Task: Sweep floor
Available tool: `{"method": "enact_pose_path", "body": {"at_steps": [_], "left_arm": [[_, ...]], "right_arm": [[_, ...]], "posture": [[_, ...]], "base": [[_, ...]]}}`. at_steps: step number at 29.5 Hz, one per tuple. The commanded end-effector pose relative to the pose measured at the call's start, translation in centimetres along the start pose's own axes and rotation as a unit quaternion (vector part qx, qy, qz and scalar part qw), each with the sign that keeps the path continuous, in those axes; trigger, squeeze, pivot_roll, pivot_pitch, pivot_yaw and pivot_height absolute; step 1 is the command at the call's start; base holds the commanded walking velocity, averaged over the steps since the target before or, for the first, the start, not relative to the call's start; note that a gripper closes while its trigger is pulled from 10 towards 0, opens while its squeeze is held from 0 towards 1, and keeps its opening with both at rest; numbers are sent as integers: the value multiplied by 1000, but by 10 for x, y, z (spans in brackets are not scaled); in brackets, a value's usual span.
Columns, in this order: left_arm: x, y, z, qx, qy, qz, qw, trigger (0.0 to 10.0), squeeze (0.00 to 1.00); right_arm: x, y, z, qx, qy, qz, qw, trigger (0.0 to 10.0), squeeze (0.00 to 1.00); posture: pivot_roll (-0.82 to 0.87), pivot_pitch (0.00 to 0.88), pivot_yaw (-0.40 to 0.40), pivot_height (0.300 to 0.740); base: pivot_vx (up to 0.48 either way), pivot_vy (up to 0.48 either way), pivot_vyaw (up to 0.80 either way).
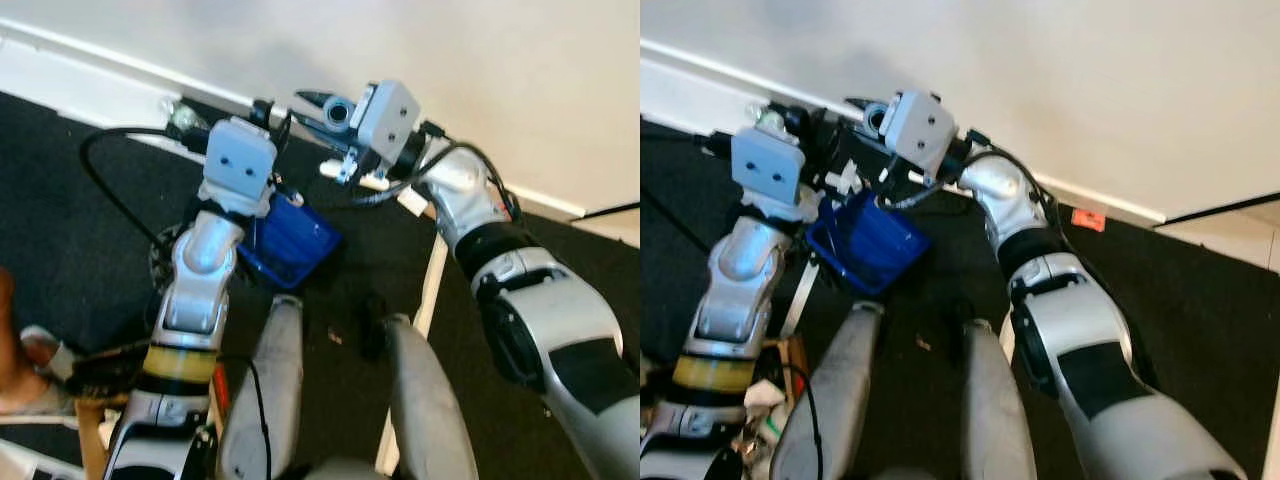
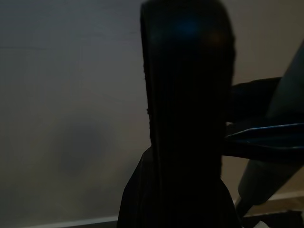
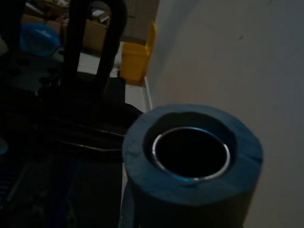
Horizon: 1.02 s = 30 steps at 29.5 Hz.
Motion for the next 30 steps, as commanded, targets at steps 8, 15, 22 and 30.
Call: {"method": "enact_pose_path", "body": {"at_steps": [8,15,22,30], "left_arm": [[30,5,0,13,-54,-4,998,10000,0],[32,4,1,6,-50,-6,999,10000,0],[31,3,3,-48,-54,-32,997,10000,0],[17,-1,15,-108,-31,-57,992,10000,0]], "right_arm": [[-26,20,7,13,34,-89,995,10000,0],[-35,25,11,32,34,-191,980,10000,0],[-41,8,20,-74,27,-228,970,10000,0],[-40,-3,27,-115,14,-243,963,10000,0]], "posture": [[366,636,-74,740],[360,634,-77,740],[354,623,-70,740],[335,617,-62,740]], "base": [[0,0,0],[0,0,0],[0,0,0],[0,0,0]]}}
Point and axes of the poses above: a point about 5 cm out from each wrist's last joint towards the gripper, its own z axis pointing back from the gripper into the wrist, its own x axis along the axis of the wrist's last joint, y = z × x, the point moved 1 cm from there along -z, pointing out of the wrist towards the gripper, and after that the axes turned 13 degrees about -z, right-handed, at the moved point
